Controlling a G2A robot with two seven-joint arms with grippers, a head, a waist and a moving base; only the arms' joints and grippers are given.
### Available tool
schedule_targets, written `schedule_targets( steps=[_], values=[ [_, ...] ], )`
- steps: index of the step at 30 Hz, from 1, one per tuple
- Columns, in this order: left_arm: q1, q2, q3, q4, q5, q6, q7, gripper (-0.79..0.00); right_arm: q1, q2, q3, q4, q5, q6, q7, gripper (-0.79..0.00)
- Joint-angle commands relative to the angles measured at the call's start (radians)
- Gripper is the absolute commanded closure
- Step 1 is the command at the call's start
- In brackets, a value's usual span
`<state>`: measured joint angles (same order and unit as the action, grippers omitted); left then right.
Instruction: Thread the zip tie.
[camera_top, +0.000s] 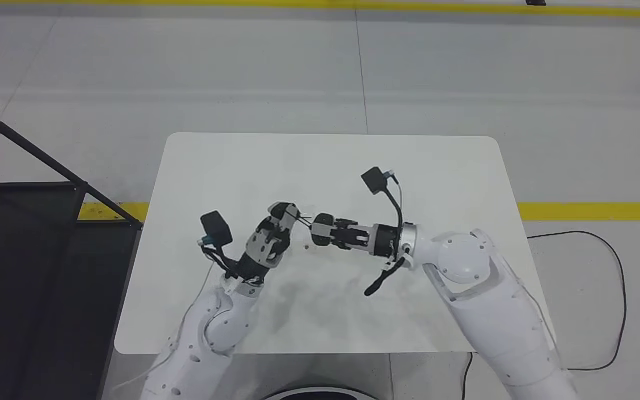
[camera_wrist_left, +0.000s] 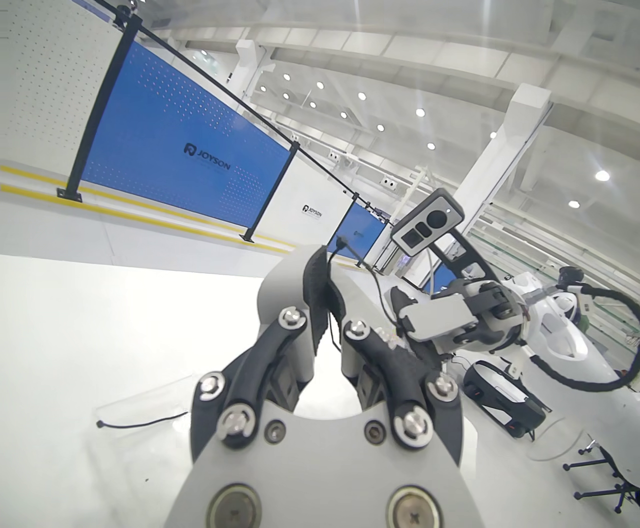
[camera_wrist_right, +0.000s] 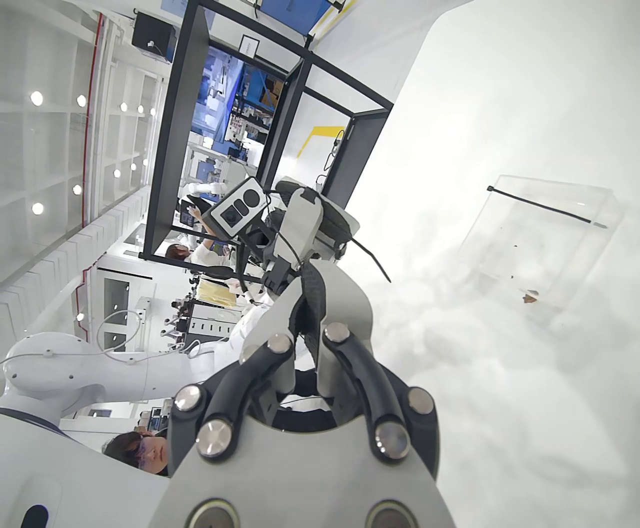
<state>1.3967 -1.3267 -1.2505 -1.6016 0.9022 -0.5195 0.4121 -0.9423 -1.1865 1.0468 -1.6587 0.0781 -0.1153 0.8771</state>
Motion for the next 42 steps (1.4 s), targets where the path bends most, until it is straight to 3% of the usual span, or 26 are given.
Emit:
schedule_targets(
  steps=[1, 9, 26, 42],
  values=[
    [0.0, -0.002, 0.007, 0.003, 0.024, 0.019, 0.021, 0.0, -0.003, 0.0, 0.004, -0.002, 0.011, -0.012, 0.001, 0.0],
    [-0.004, -0.008, 0.034, 0.016, 0.103, 0.07, 0.086, 0.0, -0.021, 0.005, 0.025, -0.013, 0.047, -0.058, 0.017, 0.0],
    [-0.005, -0.015, 0.061, 0.033, 0.208, 0.124, 0.183, 0.0, -0.004, 0.003, 0.017, -0.014, 0.042, -0.009, 0.007, 0.0],
    [-0.023, -0.026, 0.085, 0.056, 0.265, 0.207, 0.236, 0.0, -0.023, 0.009, 0.043, -0.024, 0.085, -0.067, 0.025, 0.0]
  ],
)
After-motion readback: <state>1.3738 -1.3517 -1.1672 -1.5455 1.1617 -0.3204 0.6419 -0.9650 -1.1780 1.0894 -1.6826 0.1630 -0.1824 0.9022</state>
